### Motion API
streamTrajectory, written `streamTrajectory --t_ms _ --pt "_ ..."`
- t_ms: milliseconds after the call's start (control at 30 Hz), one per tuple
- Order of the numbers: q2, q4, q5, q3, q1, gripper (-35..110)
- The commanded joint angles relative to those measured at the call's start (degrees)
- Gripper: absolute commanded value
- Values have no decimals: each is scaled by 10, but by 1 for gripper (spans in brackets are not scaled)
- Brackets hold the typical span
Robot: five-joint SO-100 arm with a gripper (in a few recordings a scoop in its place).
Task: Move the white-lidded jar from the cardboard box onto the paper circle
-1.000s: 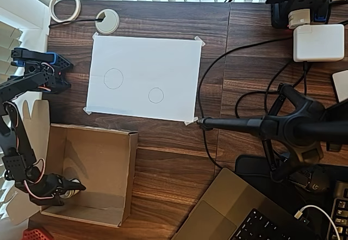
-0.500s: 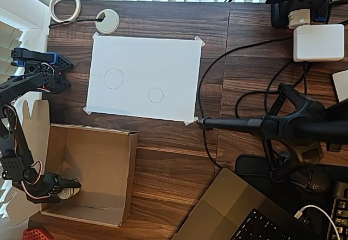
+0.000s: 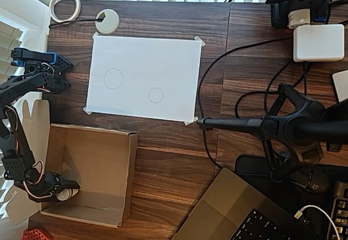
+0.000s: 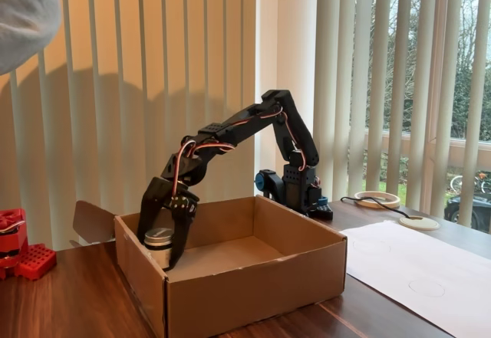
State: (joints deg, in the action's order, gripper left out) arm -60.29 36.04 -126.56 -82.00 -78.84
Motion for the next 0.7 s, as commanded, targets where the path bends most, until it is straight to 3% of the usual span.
streamTrajectory --t_ms 0,133,500,667 --pt "-30 3 6 2 -3 17" --pt "-43 16 21 4 8 11" --pt "-162 135 111 87 83 10" --pt "-209 140 131 139 118 9"
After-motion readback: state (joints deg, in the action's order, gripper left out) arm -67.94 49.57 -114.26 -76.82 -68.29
